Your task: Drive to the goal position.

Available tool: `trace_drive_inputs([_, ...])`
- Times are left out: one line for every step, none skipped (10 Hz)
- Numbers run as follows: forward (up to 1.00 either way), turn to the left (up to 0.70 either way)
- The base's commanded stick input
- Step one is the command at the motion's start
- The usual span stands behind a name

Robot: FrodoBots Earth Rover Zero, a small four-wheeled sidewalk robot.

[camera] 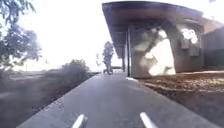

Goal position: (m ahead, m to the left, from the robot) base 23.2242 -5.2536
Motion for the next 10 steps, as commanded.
trace_drive_inputs([0.98,0.0])
trace_drive_inputs([0.98,0.0])
trace_drive_inputs([0.98,0.0])
trace_drive_inputs([0.98,0.0])
trace_drive_inputs([0.98,0.0])
trace_drive_inputs([0.98,0.0])
trace_drive_inputs([0.98,0.0])
trace_drive_inputs([0.98,0.0])
trace_drive_inputs([0.98,0.0])
trace_drive_inputs([0.98,0.0])
